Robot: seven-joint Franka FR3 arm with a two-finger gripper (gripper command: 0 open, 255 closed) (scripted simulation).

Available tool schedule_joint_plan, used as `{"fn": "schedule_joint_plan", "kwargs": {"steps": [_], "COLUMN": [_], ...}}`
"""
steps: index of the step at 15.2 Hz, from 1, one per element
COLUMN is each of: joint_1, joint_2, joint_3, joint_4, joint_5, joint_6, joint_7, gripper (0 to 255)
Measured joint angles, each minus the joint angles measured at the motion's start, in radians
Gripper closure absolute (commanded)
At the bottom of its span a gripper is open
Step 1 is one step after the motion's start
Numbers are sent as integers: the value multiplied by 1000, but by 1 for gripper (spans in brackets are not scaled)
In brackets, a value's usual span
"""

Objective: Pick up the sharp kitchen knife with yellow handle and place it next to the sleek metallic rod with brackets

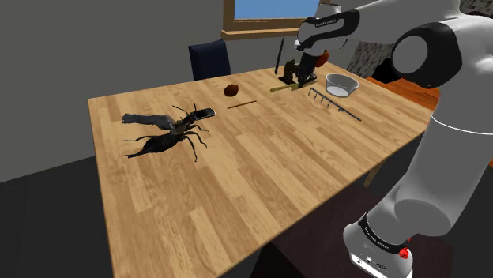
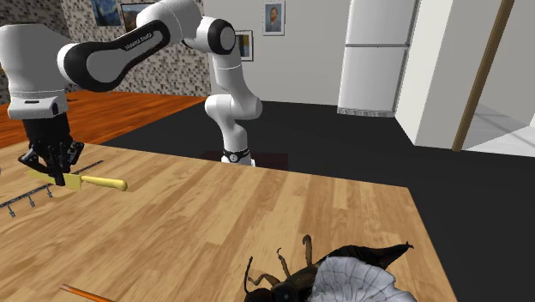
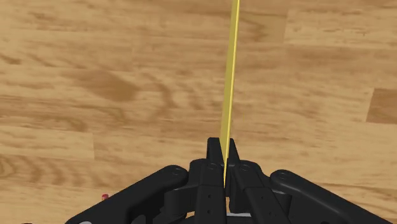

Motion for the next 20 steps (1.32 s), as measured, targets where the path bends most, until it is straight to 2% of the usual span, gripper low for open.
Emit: {"fn": "schedule_joint_plan", "kwargs": {"steps": [5,7,20], "joint_1": [-121,-154,-163], "joint_2": [189,229,288], "joint_3": [4,6,25], "joint_4": [257,315,233], "joint_5": [94,112,146], "joint_6": [-92,-113,21], "joint_7": [-105,-128,-156], "gripper": [255,255,255]}}
